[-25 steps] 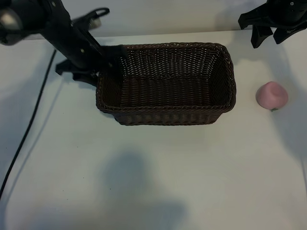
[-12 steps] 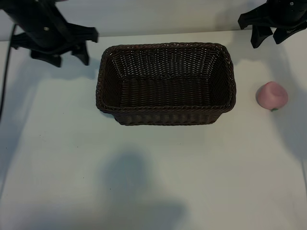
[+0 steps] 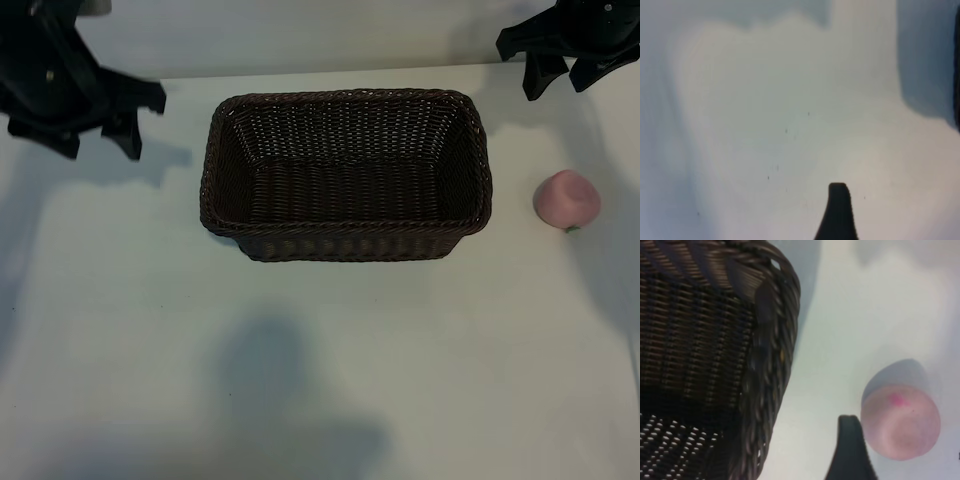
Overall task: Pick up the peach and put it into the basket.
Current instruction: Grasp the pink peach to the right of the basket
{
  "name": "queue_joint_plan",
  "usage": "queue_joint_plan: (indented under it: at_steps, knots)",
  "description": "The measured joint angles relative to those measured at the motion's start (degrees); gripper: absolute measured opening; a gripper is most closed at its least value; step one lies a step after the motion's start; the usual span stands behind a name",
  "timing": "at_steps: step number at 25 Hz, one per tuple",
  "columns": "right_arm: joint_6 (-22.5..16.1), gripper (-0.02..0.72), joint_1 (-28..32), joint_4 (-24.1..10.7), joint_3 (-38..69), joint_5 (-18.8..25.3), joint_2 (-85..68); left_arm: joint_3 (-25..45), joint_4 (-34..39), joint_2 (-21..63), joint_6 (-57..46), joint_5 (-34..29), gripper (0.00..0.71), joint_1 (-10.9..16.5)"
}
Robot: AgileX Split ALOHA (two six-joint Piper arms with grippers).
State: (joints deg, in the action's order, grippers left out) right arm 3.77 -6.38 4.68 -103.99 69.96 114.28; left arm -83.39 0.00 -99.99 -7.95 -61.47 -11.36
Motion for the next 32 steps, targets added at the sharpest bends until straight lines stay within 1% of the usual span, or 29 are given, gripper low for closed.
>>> queue_joint_plan:
  at_steps: [4, 7, 13, 18, 22, 28, 32]
  knots:
    - [-0.1, 0.506, 0.0, 0.0, 0.0, 0.0, 0.0, 6.6, 0.0, 3.2, 0.0, 2.9, 0.593, 1.8]
    - [-0.1, 0.506, 0.0, 0.0, 0.0, 0.0, 0.0, 8.7, 0.0, 5.3, 0.1, 3.5, 0.593, 3.3]
    - [-0.1, 0.506, 0.0, 0.0, 0.0, 0.0, 0.0, 10.9, -2.2, 8.7, 0.1, 5.7, 0.592, 3.3]
    - [-0.9, 0.506, 0.0, 0.1, 0.0, 0.0, 0.0, 10.9, -4.7, 8.7, 0.7, 7.7, 0.592, 3.3]
    - [-1.1, 0.506, 0.0, 1.2, 0.0, 0.0, 0.0, 11.4, -7.1, 8.7, 1.7, 9.2, 0.592, 3.3]
    - [-1.1, 0.506, 0.0, 1.4, 0.0, 0.0, 0.0, 11.4, -8.9, 8.7, 1.8, 11.8, 0.592, 3.3]
    - [-1.4, 0.506, 0.0, 1.4, 0.0, 0.0, 0.0, 11.4, -9.1, 8.6, 2.1, 12.4, 0.592, 3.3]
